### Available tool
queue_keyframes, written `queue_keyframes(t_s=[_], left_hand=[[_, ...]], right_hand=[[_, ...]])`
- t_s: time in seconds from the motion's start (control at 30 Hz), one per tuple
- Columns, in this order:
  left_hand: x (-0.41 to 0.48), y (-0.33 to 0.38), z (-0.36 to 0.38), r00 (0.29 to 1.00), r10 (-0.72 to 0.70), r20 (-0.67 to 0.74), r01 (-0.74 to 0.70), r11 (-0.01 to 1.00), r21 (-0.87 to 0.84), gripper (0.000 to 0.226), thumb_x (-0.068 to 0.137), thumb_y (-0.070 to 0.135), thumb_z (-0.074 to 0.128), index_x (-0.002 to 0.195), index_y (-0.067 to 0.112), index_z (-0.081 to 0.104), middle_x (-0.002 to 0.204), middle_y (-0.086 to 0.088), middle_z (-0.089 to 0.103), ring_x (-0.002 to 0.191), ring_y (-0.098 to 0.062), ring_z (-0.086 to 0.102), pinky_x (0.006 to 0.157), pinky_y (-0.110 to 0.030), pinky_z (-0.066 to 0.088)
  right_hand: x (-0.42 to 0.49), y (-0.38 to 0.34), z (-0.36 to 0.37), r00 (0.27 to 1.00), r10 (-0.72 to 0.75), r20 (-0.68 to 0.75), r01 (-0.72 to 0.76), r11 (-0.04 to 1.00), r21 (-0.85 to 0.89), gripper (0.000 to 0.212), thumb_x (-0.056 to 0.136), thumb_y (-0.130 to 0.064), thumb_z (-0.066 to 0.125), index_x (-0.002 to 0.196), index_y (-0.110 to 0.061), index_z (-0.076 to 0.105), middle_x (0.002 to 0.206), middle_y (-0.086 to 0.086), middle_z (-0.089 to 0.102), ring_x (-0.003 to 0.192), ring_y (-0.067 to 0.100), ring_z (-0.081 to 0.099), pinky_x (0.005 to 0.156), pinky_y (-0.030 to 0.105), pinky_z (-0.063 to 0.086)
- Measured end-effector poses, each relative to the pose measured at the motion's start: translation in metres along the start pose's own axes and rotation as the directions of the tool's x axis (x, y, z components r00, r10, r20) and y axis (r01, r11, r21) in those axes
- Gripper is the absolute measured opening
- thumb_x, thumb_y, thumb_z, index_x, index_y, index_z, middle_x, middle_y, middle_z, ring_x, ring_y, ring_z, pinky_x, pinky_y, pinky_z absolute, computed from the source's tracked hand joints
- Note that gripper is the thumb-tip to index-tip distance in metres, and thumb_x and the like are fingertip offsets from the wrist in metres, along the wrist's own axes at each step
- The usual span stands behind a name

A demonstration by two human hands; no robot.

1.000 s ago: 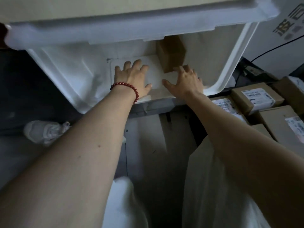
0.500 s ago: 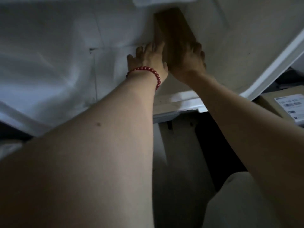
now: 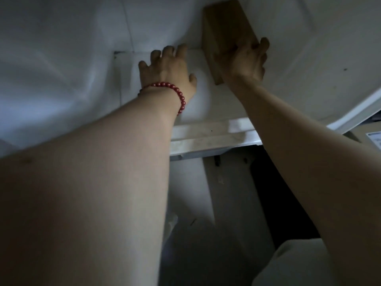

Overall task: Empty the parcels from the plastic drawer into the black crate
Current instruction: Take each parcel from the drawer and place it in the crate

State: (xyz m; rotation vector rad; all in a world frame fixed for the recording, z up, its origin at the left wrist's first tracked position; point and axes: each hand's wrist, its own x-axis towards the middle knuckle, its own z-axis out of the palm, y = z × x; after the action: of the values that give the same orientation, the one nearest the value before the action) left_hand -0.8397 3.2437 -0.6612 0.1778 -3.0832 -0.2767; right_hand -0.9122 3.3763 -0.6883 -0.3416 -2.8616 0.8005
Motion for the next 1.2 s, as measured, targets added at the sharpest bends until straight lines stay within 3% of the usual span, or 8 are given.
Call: queue_keyframes(t_s=[0.23,0.37,0.5,0.7,0.8,1.0,1.13,1.2], left_hand=[[-0.003,0.015,-0.005,0.994,0.098,0.042,-0.102,0.99,0.102,0.06,0.094,0.035,0.051,0.146,0.019,0.027,0.145,-0.011,0.036,0.133,-0.033,0.032,0.104,-0.05,0.029],[0.001,0.02,-0.021,0.992,0.125,0.035,-0.128,0.987,0.093,0.061,0.092,0.033,0.054,0.145,0.019,0.028,0.144,-0.012,0.037,0.133,-0.034,0.033,0.104,-0.05,0.03],[-0.014,0.024,-0.029,0.993,0.117,0.027,-0.118,0.993,0.013,0.069,0.09,0.03,0.058,0.148,0.022,0.023,0.146,-0.011,0.033,0.134,-0.034,0.032,0.104,-0.048,0.03],[-0.066,0.02,-0.043,0.994,0.092,0.058,-0.095,0.994,0.056,0.095,0.079,0.022,0.073,0.151,0.027,0.011,0.156,-0.013,0.008,0.143,-0.036,0.013,0.112,-0.053,0.025],[-0.082,0.011,-0.068,0.995,0.067,0.078,-0.079,0.986,0.15,0.105,0.08,0.017,0.074,0.152,0.03,0.0,0.158,-0.014,0.001,0.145,-0.038,0.002,0.114,-0.055,0.019],[-0.124,0.0,-0.122,0.993,0.115,0.022,-0.117,0.977,0.179,0.104,0.075,0.027,0.078,0.151,0.026,0.009,0.148,-0.018,0.026,0.137,-0.037,0.026,0.108,-0.053,0.03],[-0.172,-0.002,-0.13,0.982,0.174,0.077,-0.183,0.974,0.132,0.126,0.06,0.036,0.088,0.152,0.032,0.003,0.158,-0.01,0.004,0.144,-0.033,0.011,0.111,-0.054,0.027],[-0.196,-0.001,-0.13,0.979,0.2,0.032,-0.202,0.975,0.091,0.125,0.058,0.036,0.089,0.151,0.033,0.006,0.157,-0.009,0.009,0.142,-0.032,0.018,0.108,-0.054,0.032]], right_hand=[[-0.003,-0.002,-0.009,0.997,0.067,-0.028,-0.067,0.998,0.021,0.1,0.078,-0.044,0.07,0.15,-0.009,0.01,0.15,0.013,0.02,0.127,0.04,0.038,0.098,0.041,0.04],[-0.009,0.0,-0.025,0.988,0.124,0.087,-0.124,0.992,-0.01,0.102,0.067,-0.052,0.079,0.143,-0.011,0.024,0.148,0.012,0.02,0.128,0.04,0.034,0.097,0.043,0.041],[-0.041,0.01,-0.037,0.967,-0.069,0.245,0.058,0.997,0.052,0.09,0.072,-0.045,0.077,0.138,-0.008,0.028,0.136,0.016,0.027,0.117,0.04,0.046,0.101,0.041,0.042],[-0.082,-0.005,-0.073,0.884,-0.392,0.254,0.407,0.913,-0.008,0.09,0.063,-0.013,0.084,0.137,-0.02,0.033,0.138,0.012,0.034,0.101,0.041,0.058,0.076,0.04,0.047],[-0.099,-0.001,-0.098,0.895,-0.417,0.158,0.411,0.909,0.069,0.094,0.06,-0.008,0.084,0.139,-0.019,0.033,0.138,0.012,0.036,0.104,0.041,0.055,0.076,0.041,0.046],[-0.166,0.007,-0.147,0.869,-0.482,0.114,0.453,0.866,0.212,0.088,0.056,-0.003,0.079,0.133,-0.022,0.042,0.133,0.005,0.036,0.103,0.037,0.054,0.08,0.049,0.051],[-0.206,0.019,-0.176,0.81,-0.579,0.092,0.547,0.803,0.237,0.085,0.054,-0.002,0.075,0.132,-0.02,0.046,0.131,0.005,0.039,0.101,0.032,0.054,0.08,0.049,0.051],[-0.218,0.025,-0.191,0.784,-0.618,0.068,0.572,0.76,0.31,0.086,0.053,-0.001,0.074,0.133,-0.018,0.046,0.131,0.005,0.039,0.107,0.025,0.051,0.083,0.05,0.051]])
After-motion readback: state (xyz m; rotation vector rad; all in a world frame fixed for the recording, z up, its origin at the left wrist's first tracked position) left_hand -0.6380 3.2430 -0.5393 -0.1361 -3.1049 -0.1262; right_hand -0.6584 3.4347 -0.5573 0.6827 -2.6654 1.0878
